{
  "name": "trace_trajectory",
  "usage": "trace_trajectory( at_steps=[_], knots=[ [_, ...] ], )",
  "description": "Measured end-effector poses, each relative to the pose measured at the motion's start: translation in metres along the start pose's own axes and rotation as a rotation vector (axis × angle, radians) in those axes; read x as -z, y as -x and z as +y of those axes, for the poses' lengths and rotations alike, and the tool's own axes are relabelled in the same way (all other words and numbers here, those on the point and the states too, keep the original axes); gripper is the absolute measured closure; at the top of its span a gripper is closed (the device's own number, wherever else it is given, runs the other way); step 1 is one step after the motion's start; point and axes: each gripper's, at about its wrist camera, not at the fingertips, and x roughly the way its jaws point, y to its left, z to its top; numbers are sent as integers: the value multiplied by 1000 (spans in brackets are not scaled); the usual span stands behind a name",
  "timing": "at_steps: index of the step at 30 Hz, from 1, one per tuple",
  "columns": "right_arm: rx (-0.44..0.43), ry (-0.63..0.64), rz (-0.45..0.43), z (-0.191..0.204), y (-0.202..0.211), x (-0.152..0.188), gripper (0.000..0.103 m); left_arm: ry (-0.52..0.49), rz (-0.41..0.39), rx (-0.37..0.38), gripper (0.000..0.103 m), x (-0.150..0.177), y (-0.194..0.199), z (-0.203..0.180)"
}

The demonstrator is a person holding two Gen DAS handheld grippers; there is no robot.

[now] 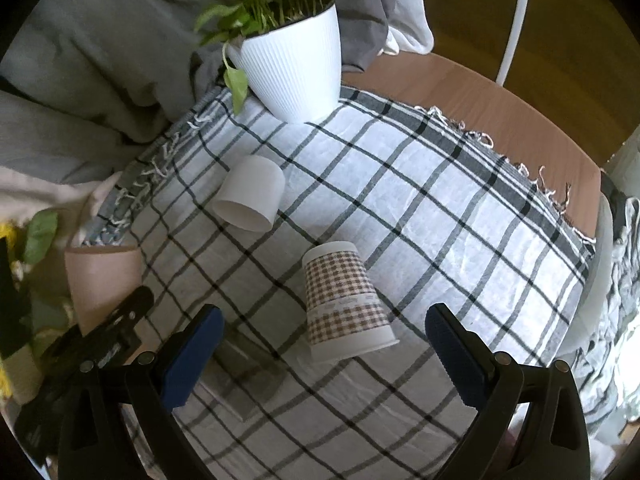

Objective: Flip cup upside down
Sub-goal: 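Lift the pink cup with the left tool and carry it toward the right tool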

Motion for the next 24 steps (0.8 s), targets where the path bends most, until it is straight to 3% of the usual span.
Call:
trace_trajectory(
  at_steps=[10, 24],
  knots=[
    [-65, 301, 33, -12, 10, 17, 1, 180, 5, -85, 24, 79, 39, -25],
    [-44, 586, 90, -54, 8, 30, 1, 503, 135, -56, 24, 168, 13, -72]
  ],
)
